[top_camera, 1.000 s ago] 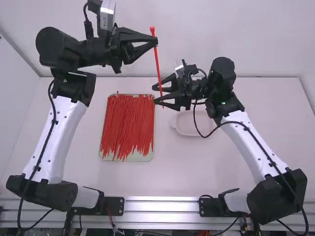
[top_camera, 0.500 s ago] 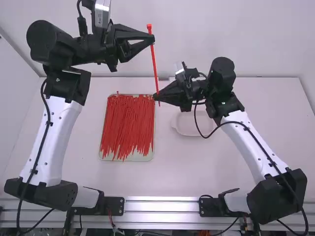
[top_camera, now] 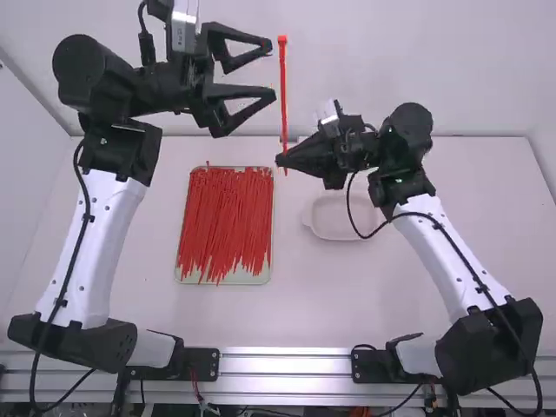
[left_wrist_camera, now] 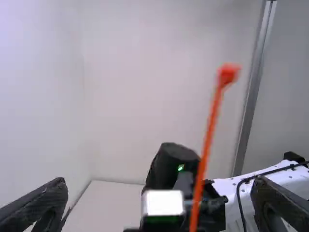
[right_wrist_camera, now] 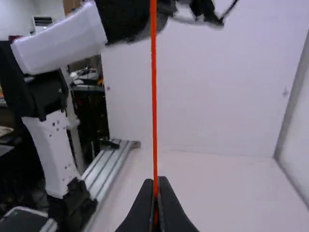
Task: Fasten the cable tie
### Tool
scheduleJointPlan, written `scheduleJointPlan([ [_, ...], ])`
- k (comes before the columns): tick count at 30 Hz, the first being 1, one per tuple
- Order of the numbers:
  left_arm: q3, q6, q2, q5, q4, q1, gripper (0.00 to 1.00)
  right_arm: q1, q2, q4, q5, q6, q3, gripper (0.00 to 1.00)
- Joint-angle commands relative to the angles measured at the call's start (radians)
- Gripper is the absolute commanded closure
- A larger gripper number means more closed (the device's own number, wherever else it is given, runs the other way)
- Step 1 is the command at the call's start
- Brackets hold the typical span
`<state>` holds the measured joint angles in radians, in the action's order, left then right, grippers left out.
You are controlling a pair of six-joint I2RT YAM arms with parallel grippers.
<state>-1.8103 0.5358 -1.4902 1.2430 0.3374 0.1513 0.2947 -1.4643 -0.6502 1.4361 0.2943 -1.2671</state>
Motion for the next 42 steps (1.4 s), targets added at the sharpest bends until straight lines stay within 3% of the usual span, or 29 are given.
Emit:
scheduleJointPlan([
  [1,0.015,-0.078,0.003,-0.026,-0.016,-0.002,0.01,-0.021,0.0,-0.092,0.01,0.192,0.005,1.0],
  [7,0.019,-0.168,0.003,-0.119,-0.135,-0.03,0.01,-0.088,0.0,-0.313,-0.005,0.374,0.005,1.0],
  [17,0.02,-0.217,0.003,-0.142,-0.151,-0.058,0.01,-0.252,0.0,-0.299,-0.138,0.442,0.005,1.0],
  [29,0.02,-0.223,0.003,-0.189,-0.157,-0.055,0.01,-0.401,0.0,0.046,-0.361,0.224,0.005,1.0],
  [37,0.02,-0.22,0.003,-0.189,-0.154,-0.057,0.01,-0.444,-0.002,0.354,-0.677,0.044,0.005,1.0],
  [42,0.02,-0.219,0.003,-0.189,-0.149,-0.056,0.01,-0.444,-0.003,0.431,-0.779,0.017,0.005,1.0],
])
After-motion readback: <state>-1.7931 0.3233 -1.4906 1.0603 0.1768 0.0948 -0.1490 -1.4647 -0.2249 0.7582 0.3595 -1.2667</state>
